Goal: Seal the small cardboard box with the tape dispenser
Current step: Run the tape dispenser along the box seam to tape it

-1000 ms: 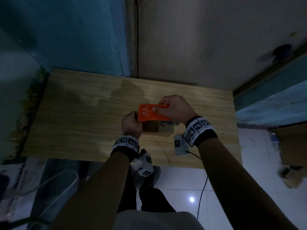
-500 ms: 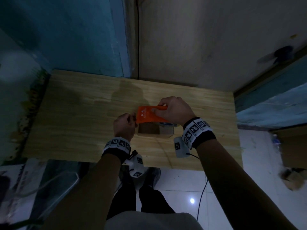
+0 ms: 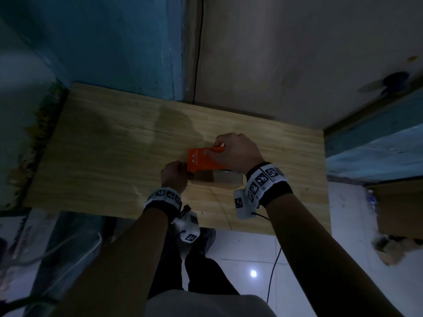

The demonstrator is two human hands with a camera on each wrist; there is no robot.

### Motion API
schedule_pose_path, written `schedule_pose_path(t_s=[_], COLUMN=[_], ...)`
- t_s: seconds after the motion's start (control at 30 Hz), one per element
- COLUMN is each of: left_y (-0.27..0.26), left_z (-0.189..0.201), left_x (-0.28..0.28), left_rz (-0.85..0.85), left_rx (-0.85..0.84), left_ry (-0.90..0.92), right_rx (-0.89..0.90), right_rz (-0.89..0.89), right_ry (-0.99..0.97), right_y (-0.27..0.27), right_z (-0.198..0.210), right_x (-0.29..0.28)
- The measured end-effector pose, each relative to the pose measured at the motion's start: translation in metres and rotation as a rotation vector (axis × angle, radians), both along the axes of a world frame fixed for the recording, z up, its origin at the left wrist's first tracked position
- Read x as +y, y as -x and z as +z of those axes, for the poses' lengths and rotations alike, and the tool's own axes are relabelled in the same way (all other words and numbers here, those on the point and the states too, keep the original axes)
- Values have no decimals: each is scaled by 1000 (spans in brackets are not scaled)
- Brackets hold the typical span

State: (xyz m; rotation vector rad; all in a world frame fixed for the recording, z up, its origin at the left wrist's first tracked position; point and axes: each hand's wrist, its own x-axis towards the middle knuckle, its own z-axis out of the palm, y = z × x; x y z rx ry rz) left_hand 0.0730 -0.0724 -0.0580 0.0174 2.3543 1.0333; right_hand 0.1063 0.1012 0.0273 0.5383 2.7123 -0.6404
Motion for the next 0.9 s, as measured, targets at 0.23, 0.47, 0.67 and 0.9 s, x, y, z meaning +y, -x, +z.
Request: schedule_pose_path(t_s=[0.23,0.47,0.67,0.9], left_y=[-2,-1,-2,-8], left_z=[-6,-15,-20,-24], left_x=[4,9,14,14], left_rz=[-26,-111,-102,187], left_rx=[-13,5,-10,-140], left_ry=[45,71,81,23], right_rx=[-17,8,33,63], right_rz=[-2,-32,-45,-60], right_ry=[-34,-50,-44,-62], right_y=[1,3,4,2], right_z=[0,-3,-5,-8], right_x=[-7,-10,-12,-13])
